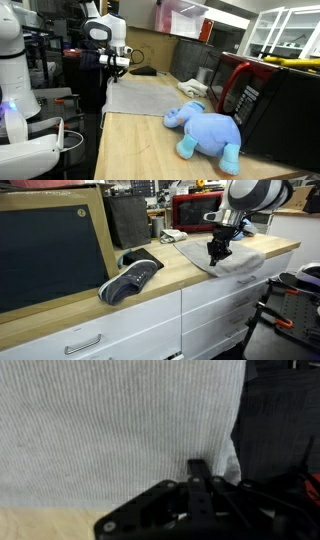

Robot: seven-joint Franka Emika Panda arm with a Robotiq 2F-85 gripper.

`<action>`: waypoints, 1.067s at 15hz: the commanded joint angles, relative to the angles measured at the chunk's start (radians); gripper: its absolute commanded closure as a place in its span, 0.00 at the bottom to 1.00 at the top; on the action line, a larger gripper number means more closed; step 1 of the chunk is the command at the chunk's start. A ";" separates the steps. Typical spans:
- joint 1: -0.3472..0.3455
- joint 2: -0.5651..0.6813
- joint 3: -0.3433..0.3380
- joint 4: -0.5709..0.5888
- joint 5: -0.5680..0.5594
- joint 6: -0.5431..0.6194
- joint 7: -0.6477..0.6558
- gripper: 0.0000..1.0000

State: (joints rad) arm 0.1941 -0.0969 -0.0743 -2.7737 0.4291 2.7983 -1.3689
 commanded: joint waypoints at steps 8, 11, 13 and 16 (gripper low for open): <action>-0.051 -0.130 -0.041 -0.003 0.053 -0.147 -0.088 0.60; -0.135 -0.164 -0.122 0.065 -0.023 -0.293 -0.087 0.35; -0.189 -0.141 -0.154 0.139 -0.104 -0.399 -0.061 0.20; -0.228 -0.083 -0.170 0.248 -0.145 -0.507 -0.030 0.01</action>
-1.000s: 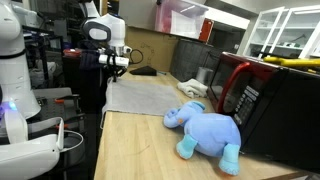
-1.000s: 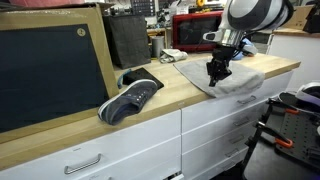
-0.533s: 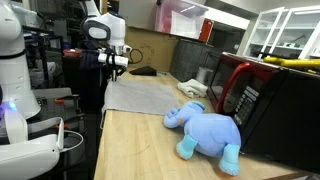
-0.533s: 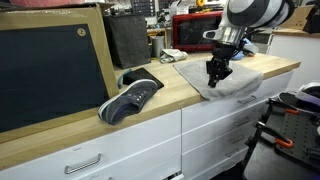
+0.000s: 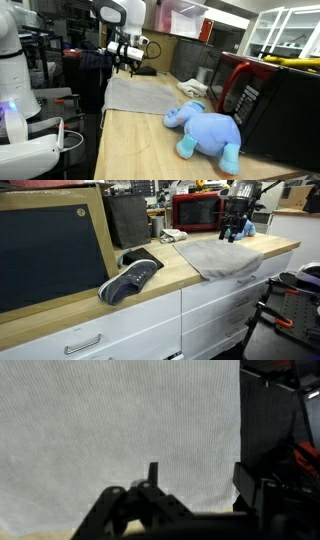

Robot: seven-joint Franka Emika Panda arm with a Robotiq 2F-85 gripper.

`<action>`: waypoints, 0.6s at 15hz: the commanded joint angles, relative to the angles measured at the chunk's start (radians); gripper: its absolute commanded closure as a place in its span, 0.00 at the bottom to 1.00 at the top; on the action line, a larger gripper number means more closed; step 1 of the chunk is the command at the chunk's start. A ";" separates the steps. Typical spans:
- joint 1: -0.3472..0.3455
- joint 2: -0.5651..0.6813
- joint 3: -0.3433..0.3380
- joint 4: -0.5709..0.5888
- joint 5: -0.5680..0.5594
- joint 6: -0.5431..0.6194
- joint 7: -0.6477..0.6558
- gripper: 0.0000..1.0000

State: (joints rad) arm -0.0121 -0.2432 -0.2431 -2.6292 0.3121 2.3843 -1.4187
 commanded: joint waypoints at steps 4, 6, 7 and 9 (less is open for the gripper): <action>-0.037 0.159 0.054 0.237 -0.062 -0.116 0.242 0.00; -0.040 0.117 0.051 0.184 -0.044 -0.090 0.194 0.00; -0.041 0.140 0.064 0.213 -0.056 -0.101 0.235 0.00; -0.043 0.167 0.074 0.242 -0.059 -0.110 0.262 0.00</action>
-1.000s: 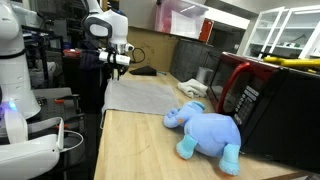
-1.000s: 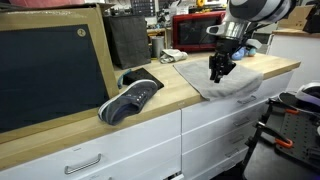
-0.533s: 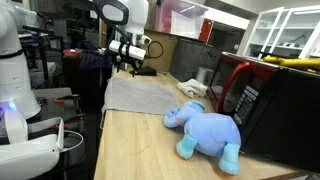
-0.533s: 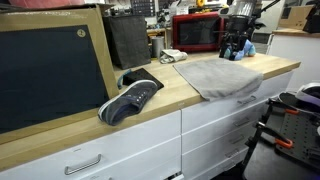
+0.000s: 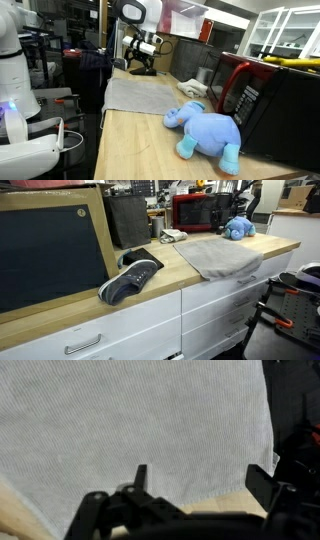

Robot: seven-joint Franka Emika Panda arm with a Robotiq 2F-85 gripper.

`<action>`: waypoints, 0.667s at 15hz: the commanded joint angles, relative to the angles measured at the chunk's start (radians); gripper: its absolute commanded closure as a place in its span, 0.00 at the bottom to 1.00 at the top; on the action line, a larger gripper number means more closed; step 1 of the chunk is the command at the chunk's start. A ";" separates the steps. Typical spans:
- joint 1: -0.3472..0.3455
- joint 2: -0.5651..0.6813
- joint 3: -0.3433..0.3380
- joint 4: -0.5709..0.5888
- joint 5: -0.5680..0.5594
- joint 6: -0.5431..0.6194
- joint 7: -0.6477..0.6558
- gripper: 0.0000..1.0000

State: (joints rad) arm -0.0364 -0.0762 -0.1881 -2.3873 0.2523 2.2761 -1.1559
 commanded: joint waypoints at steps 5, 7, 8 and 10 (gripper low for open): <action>-0.031 0.035 0.030 -0.026 -0.024 0.104 0.168 0.00; -0.030 0.051 0.042 -0.031 -0.018 0.177 0.287 0.00; -0.029 0.060 0.049 -0.028 -0.015 0.205 0.342 0.00; -0.027 0.084 0.064 -0.014 -0.035 0.266 0.477 0.00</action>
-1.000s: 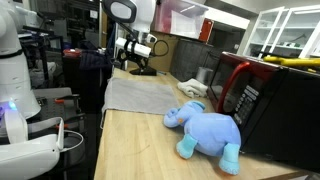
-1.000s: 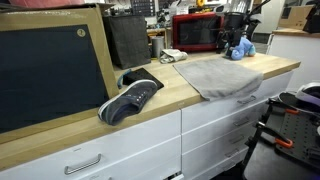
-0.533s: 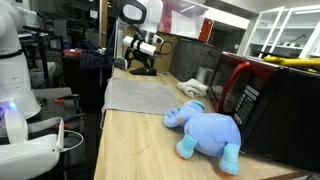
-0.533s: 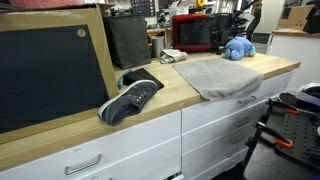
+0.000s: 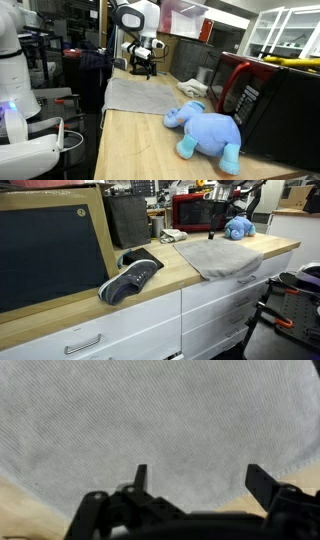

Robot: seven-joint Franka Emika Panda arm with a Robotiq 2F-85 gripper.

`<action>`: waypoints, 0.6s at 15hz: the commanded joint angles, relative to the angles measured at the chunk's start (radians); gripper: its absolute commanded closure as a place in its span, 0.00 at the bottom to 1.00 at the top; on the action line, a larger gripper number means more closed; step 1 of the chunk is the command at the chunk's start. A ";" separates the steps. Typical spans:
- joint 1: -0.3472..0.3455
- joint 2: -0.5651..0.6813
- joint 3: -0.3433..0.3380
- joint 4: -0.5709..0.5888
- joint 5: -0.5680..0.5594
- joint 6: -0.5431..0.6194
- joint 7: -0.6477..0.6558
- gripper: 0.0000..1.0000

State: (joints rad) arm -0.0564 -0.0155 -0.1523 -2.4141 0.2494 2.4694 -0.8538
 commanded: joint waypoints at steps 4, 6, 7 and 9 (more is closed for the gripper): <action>-0.022 0.071 0.026 0.081 -0.210 0.071 0.490 0.00; -0.030 0.077 0.017 0.149 -0.323 0.004 0.653 0.00; -0.026 0.081 0.022 0.195 -0.370 -0.056 0.732 0.00; -0.028 0.095 0.029 0.291 -0.382 -0.183 0.785 0.00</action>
State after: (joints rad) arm -0.0829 0.0502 -0.1320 -2.2675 -0.0971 2.4526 -0.1728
